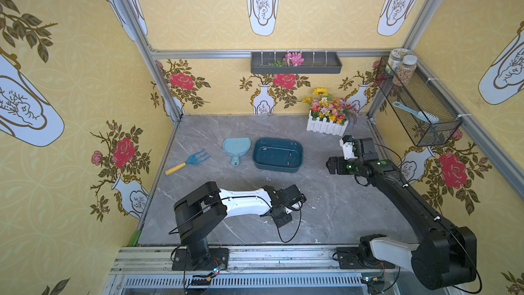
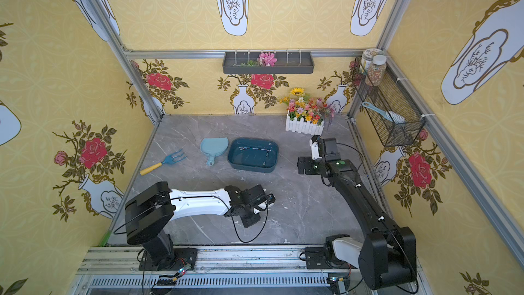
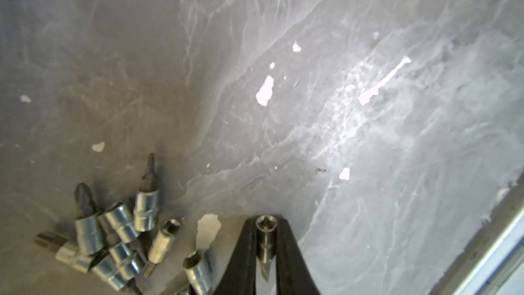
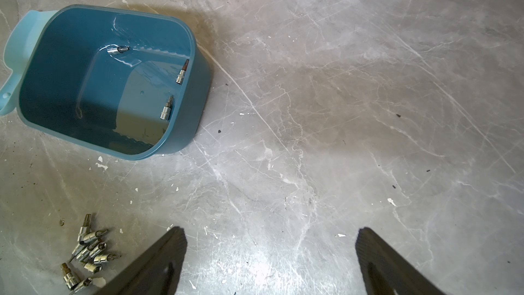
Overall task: Put the bit on the desktop into the storage box
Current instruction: Pick up the screwdriver bit from the center of the board.
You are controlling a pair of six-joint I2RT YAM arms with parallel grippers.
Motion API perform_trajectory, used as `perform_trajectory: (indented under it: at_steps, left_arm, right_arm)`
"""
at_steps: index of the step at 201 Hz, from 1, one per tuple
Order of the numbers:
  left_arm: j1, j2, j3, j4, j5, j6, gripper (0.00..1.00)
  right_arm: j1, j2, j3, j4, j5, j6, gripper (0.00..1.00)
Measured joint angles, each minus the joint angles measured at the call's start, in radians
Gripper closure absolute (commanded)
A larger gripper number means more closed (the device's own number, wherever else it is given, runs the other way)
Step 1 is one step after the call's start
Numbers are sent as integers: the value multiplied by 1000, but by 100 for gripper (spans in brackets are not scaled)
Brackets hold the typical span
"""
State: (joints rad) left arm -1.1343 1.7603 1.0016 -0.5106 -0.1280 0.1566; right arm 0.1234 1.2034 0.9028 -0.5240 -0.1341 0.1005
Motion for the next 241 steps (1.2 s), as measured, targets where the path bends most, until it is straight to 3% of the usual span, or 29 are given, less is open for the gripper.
perform_trajectory:
  at_steps: [129,185,241]
  left_arm:
    - [34,-32,53,-48,-15,-11,94]
    - [153,-111,130,8,-37,-26,98]
    - [271,-69,262,48,-32,-17,100]
  right_arm:
    - [0,0,0,0,0,0,3]
    - [0,0,0,0,0,0,3]
    - [0,0,0,0,-1,0,3]
